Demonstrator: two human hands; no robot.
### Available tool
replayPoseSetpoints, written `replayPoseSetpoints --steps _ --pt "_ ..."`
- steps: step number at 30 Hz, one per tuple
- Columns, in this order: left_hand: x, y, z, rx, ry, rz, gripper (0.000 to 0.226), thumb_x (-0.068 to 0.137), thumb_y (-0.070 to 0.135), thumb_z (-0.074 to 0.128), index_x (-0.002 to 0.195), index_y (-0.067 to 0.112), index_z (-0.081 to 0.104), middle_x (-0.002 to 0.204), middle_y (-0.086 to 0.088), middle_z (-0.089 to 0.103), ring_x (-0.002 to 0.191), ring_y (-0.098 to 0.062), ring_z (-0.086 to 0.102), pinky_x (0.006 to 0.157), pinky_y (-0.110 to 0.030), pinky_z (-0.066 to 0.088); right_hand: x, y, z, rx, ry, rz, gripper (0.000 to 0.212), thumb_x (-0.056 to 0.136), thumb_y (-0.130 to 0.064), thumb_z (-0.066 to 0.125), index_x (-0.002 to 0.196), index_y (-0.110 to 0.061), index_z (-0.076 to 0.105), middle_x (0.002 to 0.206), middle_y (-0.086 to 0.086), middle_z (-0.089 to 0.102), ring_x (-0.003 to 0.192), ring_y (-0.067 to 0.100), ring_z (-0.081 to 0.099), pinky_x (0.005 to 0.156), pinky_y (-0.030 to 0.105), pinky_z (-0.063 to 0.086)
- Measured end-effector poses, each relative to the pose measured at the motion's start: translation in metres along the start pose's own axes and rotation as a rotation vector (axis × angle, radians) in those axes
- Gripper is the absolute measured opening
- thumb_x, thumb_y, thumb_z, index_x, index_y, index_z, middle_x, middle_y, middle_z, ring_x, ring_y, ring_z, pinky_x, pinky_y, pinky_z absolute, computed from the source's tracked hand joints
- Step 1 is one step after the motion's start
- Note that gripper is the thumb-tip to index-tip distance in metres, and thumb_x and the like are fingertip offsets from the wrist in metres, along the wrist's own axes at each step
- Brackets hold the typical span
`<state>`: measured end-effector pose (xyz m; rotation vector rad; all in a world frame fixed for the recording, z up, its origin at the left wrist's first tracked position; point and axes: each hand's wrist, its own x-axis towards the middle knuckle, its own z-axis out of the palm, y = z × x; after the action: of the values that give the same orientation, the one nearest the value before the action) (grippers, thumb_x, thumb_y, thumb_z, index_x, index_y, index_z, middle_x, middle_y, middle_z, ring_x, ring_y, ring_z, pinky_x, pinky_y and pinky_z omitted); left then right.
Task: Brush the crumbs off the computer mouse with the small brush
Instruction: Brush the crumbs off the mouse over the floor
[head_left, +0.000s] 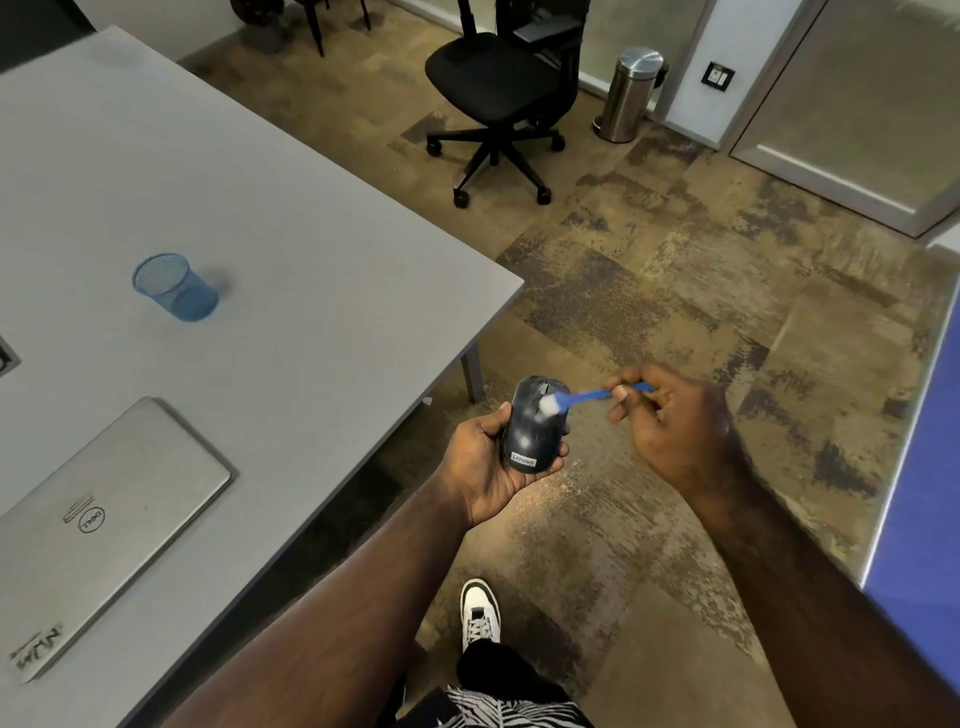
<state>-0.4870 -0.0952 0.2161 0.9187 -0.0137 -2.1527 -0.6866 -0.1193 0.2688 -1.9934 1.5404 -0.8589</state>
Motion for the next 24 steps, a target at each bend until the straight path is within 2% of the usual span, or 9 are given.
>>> replayPoseSetpoints --steps 3,5,7,11,15,19,22,24 --pt "-0.001 0.000 -0.001 0.007 -0.009 -0.005 0.057 0.101 0.036 0.024 0.137 -0.003 0.045 0.116 -0.026 0.059 0.090 -0.035 0.061 0.072 -0.038 0.057 0.007 0.007 -0.003 -0.057 0.090 0.073 0.019 0.092 -0.010 0.061 0.098 -0.026 0.071 0.067 -0.015 0.067 0.061 -0.013 0.062 0.046 0.005 0.041" --pt "-0.001 0.000 -0.001 0.009 -0.013 0.001 0.057 0.101 0.036 0.024 0.136 -0.003 0.046 0.116 -0.026 0.060 0.089 -0.034 0.062 0.071 -0.038 0.058 0.005 0.009 -0.003 -0.060 0.043 0.017 0.019 0.090 -0.007 0.063 0.097 -0.022 0.072 0.067 -0.017 0.067 0.061 -0.010 0.065 0.049 0.006 0.046" --pt "-0.001 0.002 -0.004 0.000 -0.006 0.009 0.056 0.101 0.036 0.024 0.135 -0.002 0.047 0.116 -0.026 0.059 0.088 -0.033 0.062 0.070 -0.037 0.058 0.003 0.010 -0.005 -0.028 0.007 -0.031 0.019 0.089 -0.004 0.064 0.096 -0.020 0.072 0.068 -0.015 0.069 0.067 -0.002 0.069 0.055 0.014 0.054" --pt "-0.002 0.003 -0.006 0.003 -0.012 0.013 0.054 0.101 0.035 0.024 0.130 0.000 0.052 0.114 -0.025 0.061 0.086 -0.033 0.064 0.070 -0.037 0.058 0.005 0.011 -0.008 -0.049 0.081 -0.049 0.021 0.089 -0.003 0.064 0.096 -0.022 0.071 0.066 -0.014 0.066 0.065 0.006 0.068 0.054 0.012 0.050" --pt "-0.001 0.003 -0.005 0.026 0.003 0.025 0.053 0.101 0.035 0.024 0.123 0.000 0.057 0.110 -0.025 0.063 0.084 -0.033 0.064 0.068 -0.036 0.058 0.001 0.006 -0.004 0.010 0.018 -0.082 0.027 0.089 -0.003 0.065 0.093 -0.030 0.067 0.068 -0.015 0.069 0.068 0.004 0.070 0.056 0.013 0.053" --pt "-0.002 0.001 -0.005 0.045 0.014 0.016 0.052 0.101 0.034 0.025 0.127 0.000 0.054 0.113 -0.026 0.061 0.085 -0.034 0.063 0.068 -0.037 0.058 0.006 0.007 -0.005 -0.021 0.092 0.008 0.020 0.091 -0.008 0.063 0.097 -0.025 0.070 0.067 -0.016 0.067 0.064 0.001 0.069 0.054 0.005 0.048" --pt "0.000 0.000 -0.002 0.084 0.040 0.027 0.053 0.101 0.034 0.026 0.133 -0.001 0.049 0.118 -0.028 0.057 0.087 -0.034 0.061 0.069 -0.037 0.056 0.003 -0.002 -0.001 0.016 -0.003 -0.102 0.020 0.090 -0.008 0.064 0.095 -0.026 0.070 0.068 -0.023 0.065 0.070 0.001 0.070 0.055 0.007 0.049" --pt "0.000 0.000 -0.001 0.095 0.053 0.032 0.052 0.101 0.033 0.026 0.133 0.000 0.049 0.120 -0.028 0.055 0.087 -0.034 0.061 0.069 -0.037 0.056 0.005 -0.004 0.001 -0.018 0.003 -0.103 0.020 0.090 -0.010 0.063 0.096 -0.028 0.069 0.067 -0.024 0.065 0.066 0.002 0.070 0.055 0.014 0.053"
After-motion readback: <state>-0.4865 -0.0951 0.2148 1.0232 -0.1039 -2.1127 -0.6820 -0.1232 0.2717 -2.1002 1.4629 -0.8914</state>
